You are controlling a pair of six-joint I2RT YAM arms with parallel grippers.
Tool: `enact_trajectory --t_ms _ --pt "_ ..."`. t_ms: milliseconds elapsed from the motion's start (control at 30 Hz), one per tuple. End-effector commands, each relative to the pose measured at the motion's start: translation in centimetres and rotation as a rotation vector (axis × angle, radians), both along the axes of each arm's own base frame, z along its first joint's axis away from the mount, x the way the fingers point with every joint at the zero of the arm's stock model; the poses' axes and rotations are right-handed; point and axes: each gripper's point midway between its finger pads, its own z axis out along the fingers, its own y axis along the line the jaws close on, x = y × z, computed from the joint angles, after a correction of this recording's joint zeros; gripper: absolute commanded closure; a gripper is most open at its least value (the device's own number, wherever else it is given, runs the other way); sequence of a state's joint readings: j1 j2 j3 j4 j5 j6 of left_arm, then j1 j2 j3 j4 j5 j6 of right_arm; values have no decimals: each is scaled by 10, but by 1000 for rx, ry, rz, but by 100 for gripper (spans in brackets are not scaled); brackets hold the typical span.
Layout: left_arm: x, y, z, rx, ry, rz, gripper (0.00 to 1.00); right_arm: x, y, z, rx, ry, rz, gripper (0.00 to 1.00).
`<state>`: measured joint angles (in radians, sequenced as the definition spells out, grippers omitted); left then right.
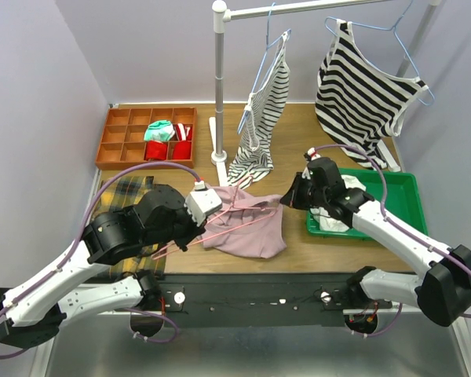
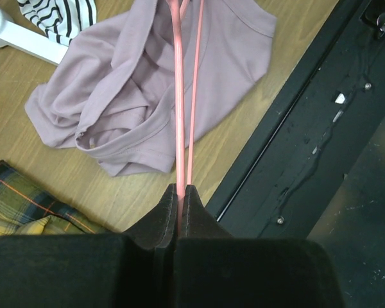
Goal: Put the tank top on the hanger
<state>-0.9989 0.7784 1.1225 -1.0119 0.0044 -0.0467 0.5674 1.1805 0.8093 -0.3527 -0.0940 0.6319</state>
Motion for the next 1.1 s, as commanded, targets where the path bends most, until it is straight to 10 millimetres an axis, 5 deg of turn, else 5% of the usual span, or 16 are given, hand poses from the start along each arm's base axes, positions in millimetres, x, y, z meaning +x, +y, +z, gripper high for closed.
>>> enact_trajectory --t_ms 0,367,633,933,1067 --pt "-3 -2 8 -9 -10 -28 100 2 0 19 52 -18 7 99" --pt "41 -17 -1 98 -71 102 100 -21 20 76 219 -70 149 99" --pt "29 -72 18 -160 -51 -55 100 -28 43 103 369 -87 240 99" --pt "42 -84 -6 -247 -22 53 100 -31 40 162 445 -243 255 99" --pt "49 -84 -7 -285 -42 101 100 -34 37 171 454 -268 249 99"
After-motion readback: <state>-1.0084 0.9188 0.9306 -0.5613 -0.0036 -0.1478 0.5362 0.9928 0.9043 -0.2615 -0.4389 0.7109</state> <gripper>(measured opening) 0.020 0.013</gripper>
